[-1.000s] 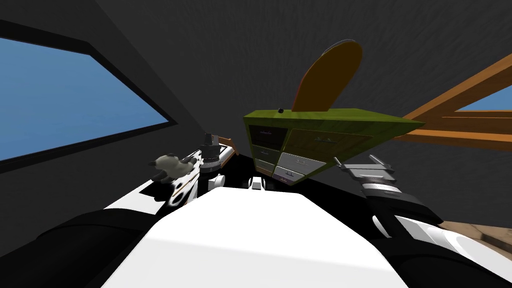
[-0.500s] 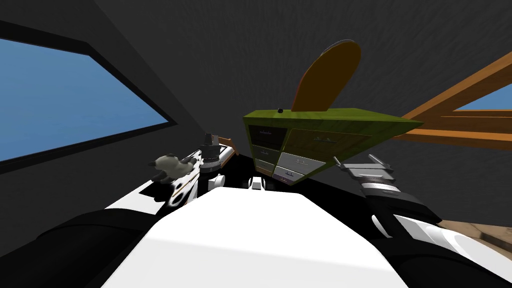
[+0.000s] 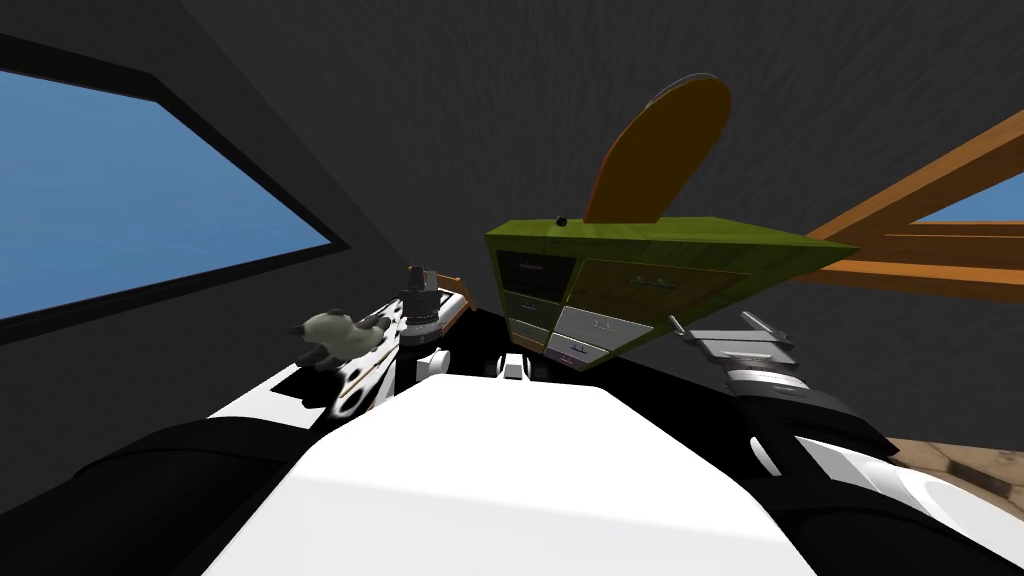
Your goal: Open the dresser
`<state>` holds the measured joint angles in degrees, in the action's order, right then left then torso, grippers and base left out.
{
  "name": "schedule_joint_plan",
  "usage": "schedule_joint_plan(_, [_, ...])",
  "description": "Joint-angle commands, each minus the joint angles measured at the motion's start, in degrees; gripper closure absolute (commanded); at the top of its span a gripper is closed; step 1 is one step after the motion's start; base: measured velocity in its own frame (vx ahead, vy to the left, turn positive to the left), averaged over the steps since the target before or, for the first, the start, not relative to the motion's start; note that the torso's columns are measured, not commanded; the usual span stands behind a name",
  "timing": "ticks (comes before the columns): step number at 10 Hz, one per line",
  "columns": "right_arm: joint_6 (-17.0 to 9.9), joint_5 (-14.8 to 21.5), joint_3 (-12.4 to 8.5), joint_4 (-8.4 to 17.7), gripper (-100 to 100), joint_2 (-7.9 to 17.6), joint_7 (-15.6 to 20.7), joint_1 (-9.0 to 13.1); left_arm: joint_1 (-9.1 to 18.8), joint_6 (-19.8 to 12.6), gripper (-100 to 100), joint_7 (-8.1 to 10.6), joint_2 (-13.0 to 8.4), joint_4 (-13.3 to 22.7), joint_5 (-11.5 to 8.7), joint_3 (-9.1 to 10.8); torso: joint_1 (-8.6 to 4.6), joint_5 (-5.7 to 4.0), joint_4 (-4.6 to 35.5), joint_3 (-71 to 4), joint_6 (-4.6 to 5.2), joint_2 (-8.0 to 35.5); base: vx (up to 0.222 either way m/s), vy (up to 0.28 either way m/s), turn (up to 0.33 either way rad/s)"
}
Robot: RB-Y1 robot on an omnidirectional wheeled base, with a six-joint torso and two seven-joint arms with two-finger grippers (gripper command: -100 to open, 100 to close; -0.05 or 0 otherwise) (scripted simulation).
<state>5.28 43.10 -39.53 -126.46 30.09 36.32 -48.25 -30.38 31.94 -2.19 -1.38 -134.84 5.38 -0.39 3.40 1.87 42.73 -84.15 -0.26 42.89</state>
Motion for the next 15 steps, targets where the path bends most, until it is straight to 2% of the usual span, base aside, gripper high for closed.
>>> schedule_joint_plan(1, [0.7,0.85,-0.5,-0.96,-100,0.7,1.66,0.78,0.0,0.0,0,0.0,0.0,0.0,0.0,0.0,-0.03,0.05,0.01,-0.05,0.0,0.01,-0.008,-0.011,0.01])
schedule_joint_plan(3, [0.66,1.14,-0.79,-1.67,-100,0.87,1.87,0.39,0.0,0.0,0,0.0,0.0,0.0,0.0,0.0,0.01,-0.04,-0.04,-0.01,0.07,-0.04,0.006,0.014,-0.005])
schedule_joint_plan(12, [0.66,1.14,-0.79,-1.67,-100,0.87,1.87,0.39,0.0,0.0,0,0.0,0.0,0.0,0.0,0.0,0.26,0.19,-0.05,-0.09,0.0,-0.04,0.003,0.004,-0.005])
schedule_joint_plan(13, [1.02,0.17,0.16,0.34,-100,-0.7,1.46,1.68,0.0,0.0,0,0.0,0.0,0.0,0.0,0.0,0.22,0.19,-0.03,-0.1,-0.05,-0.11,-0.005,-0.046,-0.046])
schedule_joint_plan(15, [2.51,0.19,0.32,1.05,-100,-1.9,2.98,3.45,0.0,0.0,0,0.0,0.0,0.0,0.0,0.0,-0.7,-0.29,0.16,0.05,0.17,0.13,-0.009,-0.034,-0.046])
